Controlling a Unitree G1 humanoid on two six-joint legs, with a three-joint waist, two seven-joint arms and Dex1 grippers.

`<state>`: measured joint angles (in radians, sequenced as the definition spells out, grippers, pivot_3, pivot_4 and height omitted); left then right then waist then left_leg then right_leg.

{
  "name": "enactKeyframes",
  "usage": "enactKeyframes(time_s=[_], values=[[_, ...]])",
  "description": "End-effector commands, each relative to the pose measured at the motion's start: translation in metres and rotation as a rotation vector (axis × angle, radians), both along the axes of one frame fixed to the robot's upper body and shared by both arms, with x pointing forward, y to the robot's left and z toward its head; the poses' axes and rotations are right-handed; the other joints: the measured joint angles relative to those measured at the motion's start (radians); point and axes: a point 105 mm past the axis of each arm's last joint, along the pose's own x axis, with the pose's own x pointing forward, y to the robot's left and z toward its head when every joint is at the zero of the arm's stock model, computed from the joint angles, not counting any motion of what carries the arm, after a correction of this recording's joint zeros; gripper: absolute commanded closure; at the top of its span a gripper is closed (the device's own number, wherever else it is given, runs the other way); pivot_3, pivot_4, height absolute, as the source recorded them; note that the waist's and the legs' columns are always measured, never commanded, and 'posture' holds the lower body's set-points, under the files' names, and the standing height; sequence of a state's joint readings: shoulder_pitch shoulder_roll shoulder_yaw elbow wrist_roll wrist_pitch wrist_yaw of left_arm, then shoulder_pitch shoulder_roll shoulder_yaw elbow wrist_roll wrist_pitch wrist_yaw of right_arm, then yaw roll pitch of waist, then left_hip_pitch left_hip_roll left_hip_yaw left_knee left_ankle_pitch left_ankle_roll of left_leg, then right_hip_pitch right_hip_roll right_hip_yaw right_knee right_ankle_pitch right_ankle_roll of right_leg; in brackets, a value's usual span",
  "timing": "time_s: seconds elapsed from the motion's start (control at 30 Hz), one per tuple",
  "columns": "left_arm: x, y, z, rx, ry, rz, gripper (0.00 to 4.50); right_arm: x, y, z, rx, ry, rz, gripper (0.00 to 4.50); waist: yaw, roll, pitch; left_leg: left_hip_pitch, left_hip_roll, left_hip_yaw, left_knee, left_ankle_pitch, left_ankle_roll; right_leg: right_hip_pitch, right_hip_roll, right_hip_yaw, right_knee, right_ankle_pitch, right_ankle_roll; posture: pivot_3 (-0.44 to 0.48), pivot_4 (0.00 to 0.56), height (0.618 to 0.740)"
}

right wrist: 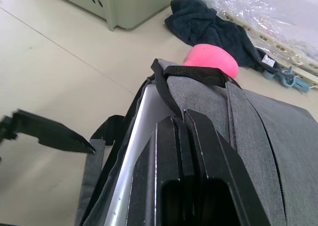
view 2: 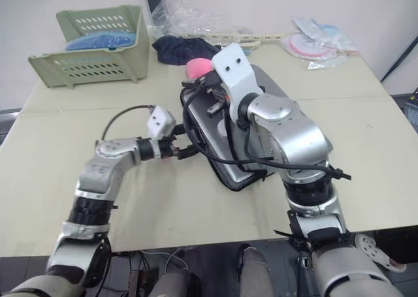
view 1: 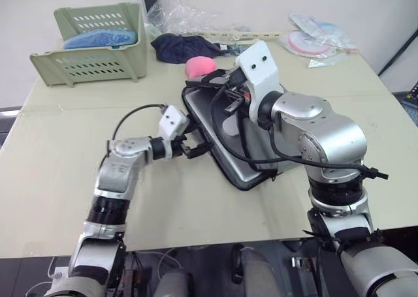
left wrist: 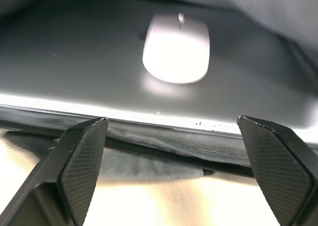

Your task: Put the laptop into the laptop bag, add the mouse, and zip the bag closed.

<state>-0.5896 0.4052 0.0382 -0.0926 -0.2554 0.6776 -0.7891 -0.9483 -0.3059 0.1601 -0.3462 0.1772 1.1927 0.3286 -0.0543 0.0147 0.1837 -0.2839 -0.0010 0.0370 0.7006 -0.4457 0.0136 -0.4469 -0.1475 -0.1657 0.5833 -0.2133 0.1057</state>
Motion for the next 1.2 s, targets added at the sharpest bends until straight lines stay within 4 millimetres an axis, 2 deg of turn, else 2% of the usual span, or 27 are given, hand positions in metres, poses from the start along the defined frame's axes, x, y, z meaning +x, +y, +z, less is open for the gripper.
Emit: enactKeyframes(time_s=[0.03,0.17,0.33,0.43,0.67,0.9,1.1,1.2], values=[[-0.025,0.018,0.023,0.008,-0.004,-0.038,0.04,-0.005,0.005,0.011,0.007,-0.068,0.038,4.50,-0.001,0.000,0.000,0.001,0.000,0.000,0.000,0.000,0.000,0.000,0.000,0.000,0.000,0.000,0.000,0.000,0.150,0.740],[-0.038,0.032,0.044,-0.046,0.023,-0.057,0.04,-0.005,0.005,0.006,0.001,-0.059,0.053,4.50,0.001,0.000,0.000,0.000,0.000,0.000,0.000,0.000,0.000,0.000,0.000,0.000,0.000,0.000,0.000,0.000,0.150,0.740],[-0.039,0.052,0.073,-0.116,0.013,-0.038,0.04,-0.013,0.011,-0.002,-0.026,-0.046,0.126,4.50,0.001,0.000,0.000,0.000,-0.001,-0.001,-0.001,0.000,0.000,0.000,0.000,0.000,0.000,0.000,0.000,0.000,0.150,0.740],[-0.038,0.054,0.072,-0.102,0.021,-0.039,0.04,-0.022,0.016,-0.006,-0.045,-0.040,0.189,4.50,-0.001,0.001,0.000,0.001,-0.001,0.000,-0.001,0.000,-0.001,0.000,0.000,0.000,0.000,0.000,0.000,0.000,0.150,0.740],[-0.050,0.049,0.086,-0.157,0.011,-0.134,0.04,-0.039,0.003,-0.020,-0.107,-0.013,0.289,4.50,0.001,0.001,0.001,0.001,-0.001,0.000,-0.001,0.000,-0.001,0.000,0.001,0.000,-0.001,0.000,0.000,0.000,0.150,0.740],[-0.056,0.061,0.097,0.015,-0.051,-0.104,0.04,-0.047,-0.013,-0.034,-0.161,0.013,0.321,4.50,0.002,0.001,0.001,0.001,-0.001,0.000,-0.001,-0.001,-0.001,0.000,0.001,0.001,-0.001,0.000,0.000,0.000,0.150,0.740],[-0.065,0.064,0.111,0.048,-0.091,-0.108,0.04,-0.051,-0.020,-0.044,-0.177,0.034,0.339,4.50,0.018,0.001,0.001,0.001,-0.001,0.000,-0.001,-0.001,-0.001,0.000,0.000,0.001,-0.001,0.000,0.000,0.000,0.150,0.740],[-0.066,0.066,0.113,0.042,-0.093,-0.105,0.04,-0.063,-0.022,-0.051,-0.180,0.057,0.395,4.50,0.027,0.001,0.001,0.000,-0.001,0.000,-0.001,-0.001,-0.001,0.000,0.001,0.000,-0.002,0.000,0.000,0.000,0.150,0.740]])
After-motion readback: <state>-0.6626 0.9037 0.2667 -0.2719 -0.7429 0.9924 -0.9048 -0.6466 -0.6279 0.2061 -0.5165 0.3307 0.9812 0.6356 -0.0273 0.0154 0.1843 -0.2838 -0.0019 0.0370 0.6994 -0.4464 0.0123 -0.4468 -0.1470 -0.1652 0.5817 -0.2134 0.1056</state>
